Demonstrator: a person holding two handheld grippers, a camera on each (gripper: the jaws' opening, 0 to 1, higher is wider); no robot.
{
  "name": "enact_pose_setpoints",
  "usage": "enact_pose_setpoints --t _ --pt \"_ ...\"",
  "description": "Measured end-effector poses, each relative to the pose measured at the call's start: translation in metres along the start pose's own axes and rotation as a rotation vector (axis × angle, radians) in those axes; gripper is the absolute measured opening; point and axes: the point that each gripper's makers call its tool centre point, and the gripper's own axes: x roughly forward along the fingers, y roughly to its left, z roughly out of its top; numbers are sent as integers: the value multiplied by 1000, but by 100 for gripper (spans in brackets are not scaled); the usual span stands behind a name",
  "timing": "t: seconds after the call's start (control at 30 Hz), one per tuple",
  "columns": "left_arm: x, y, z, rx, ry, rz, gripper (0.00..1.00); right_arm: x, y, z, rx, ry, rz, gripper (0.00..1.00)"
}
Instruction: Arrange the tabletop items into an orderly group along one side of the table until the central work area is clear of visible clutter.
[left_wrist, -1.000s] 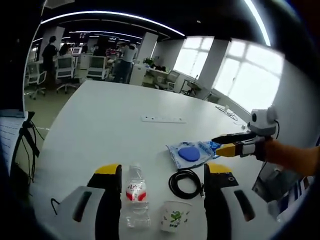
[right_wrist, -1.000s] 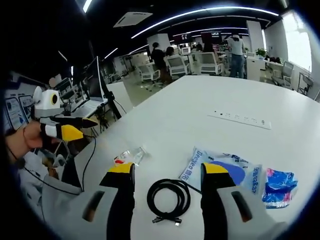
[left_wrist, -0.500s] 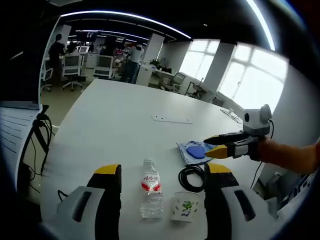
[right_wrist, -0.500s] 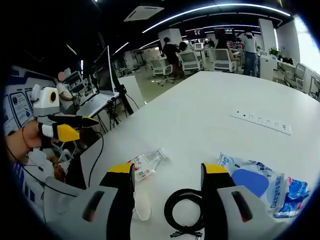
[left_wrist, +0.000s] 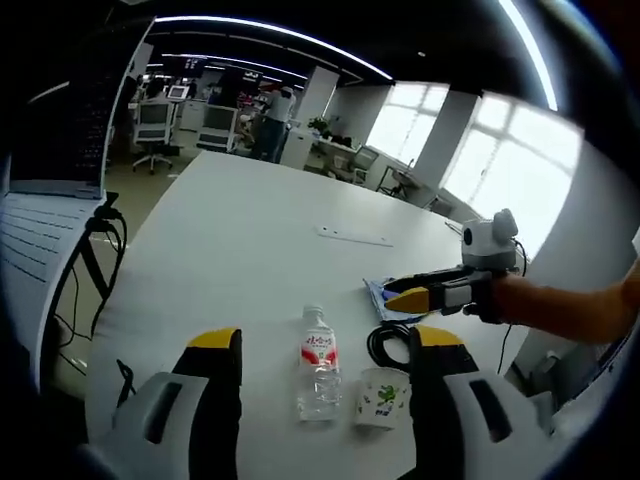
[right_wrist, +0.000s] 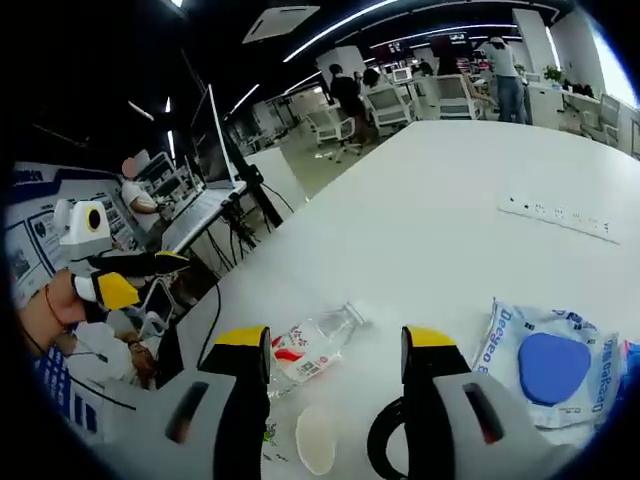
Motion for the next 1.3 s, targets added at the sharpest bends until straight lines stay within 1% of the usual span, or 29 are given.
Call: enact_pose_setpoints --t 0.03,0.07,0.2,0.3,0.53,0.63,0.67,0.9,0.97,1.03,1.17,1.3 --pt "-1 2 -1 -1 1 1 69 4 2 -1 35 3 16 52" --pt "-2 3 -1 -1 1 1 69 7 2 -1 52 0 23 52" --pt "-4 6 -3 -10 0 -2 69 18 1 -7 51 20 24 52" --pt "-6 7 -4 -14 -1 -6 69 26 1 -11 94 33 45 52" --pt "-8 12 -9 -34 0 -19 69 45 -2 -18 188 41 74 51" --pt "-9 15 -13 -43 4 -20 69 53 -3 -20 249 45 94 50" --pt "-10 16 -15 -49 4 -21 69 57 -3 -20 282 39 107 50" --pt "-12 20 -19 -69 -2 -26 69 71 -12 -23 375 41 134 49" --pt "-12 21 -20 -76 -4 -32 69 74 -10 -23 446 39 163 48" --pt "-11 22 -20 -79 -7 -34 69 78 -11 -21 496 29 177 47" --pt "-9 22 -21 -88 -12 -41 69 85 -15 -23 502 43 171 47" --pt "-6 22 -20 -91 -15 -51 69 92 -20 -29 543 60 163 46"
